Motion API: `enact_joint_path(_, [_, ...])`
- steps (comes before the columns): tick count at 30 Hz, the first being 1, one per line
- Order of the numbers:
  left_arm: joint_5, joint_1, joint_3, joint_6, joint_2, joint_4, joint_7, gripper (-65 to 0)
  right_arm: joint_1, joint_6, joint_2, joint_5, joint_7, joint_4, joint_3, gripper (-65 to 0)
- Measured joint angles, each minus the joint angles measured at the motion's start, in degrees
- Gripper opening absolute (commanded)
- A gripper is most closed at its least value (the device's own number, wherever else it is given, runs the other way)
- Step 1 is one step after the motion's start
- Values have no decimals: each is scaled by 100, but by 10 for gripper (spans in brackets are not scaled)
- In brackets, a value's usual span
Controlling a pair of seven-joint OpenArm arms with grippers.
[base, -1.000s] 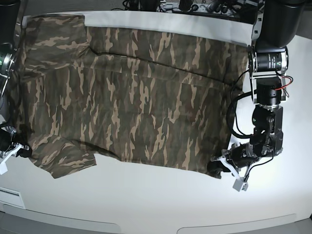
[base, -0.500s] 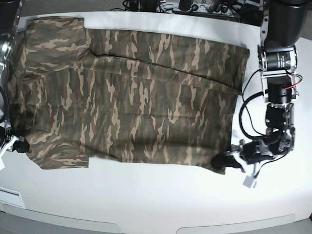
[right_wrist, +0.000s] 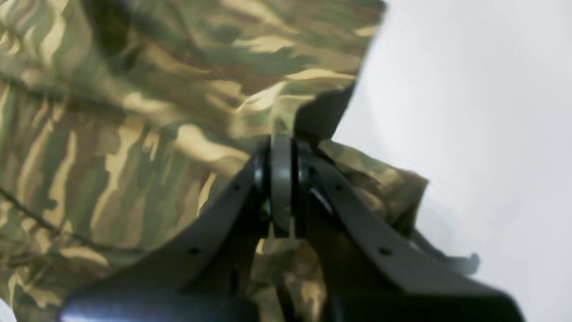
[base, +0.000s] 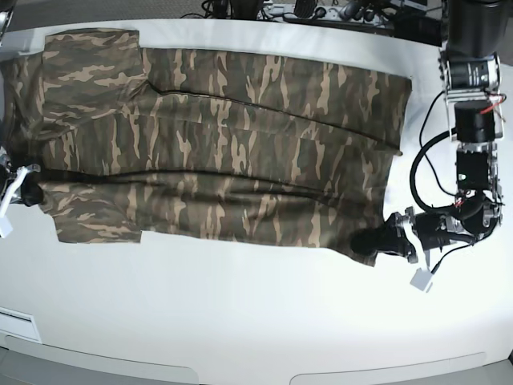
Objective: Fold the T-shirt properly
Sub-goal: 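Lift the hem with both grippers and fold it toward the collar, then lower the folded hem onto the shirt with both grippers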
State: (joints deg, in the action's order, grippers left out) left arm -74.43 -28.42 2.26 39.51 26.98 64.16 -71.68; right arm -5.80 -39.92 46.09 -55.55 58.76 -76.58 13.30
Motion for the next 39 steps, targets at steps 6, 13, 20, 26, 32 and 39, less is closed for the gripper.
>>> enact_joint_path(6, [136, 496, 0, 2, 256, 780, 181, -650, -24, -2, 111, -409, 531, -24, 424, -650])
enact_joint_path(13, [1950, 551, -17, 20, 621, 782, 2015, -650, -7, -22, 87, -560, 564, -28, 535, -650])
enact_joint_path(20, [1593, 575, -15, 20, 621, 782, 1585, -650, 422, -7, 90, -728, 518, -28, 535, -650])
enact_joint_path(26, [461, 573, -15, 17, 643, 782, 424, -650, 647, 0, 107, -815, 684, -28, 535, -650])
enact_joint_path(32, [-883, 752, -37, 15, 922, 785, -330, -650, 695, 0, 107, -907, 1012, -120, 535, -650])
enact_joint_path(39, [-914, 1244, -48, 20, 922, 785, -577, -650, 697, -2, 120, -2039, 2170, -446, 535, -650])
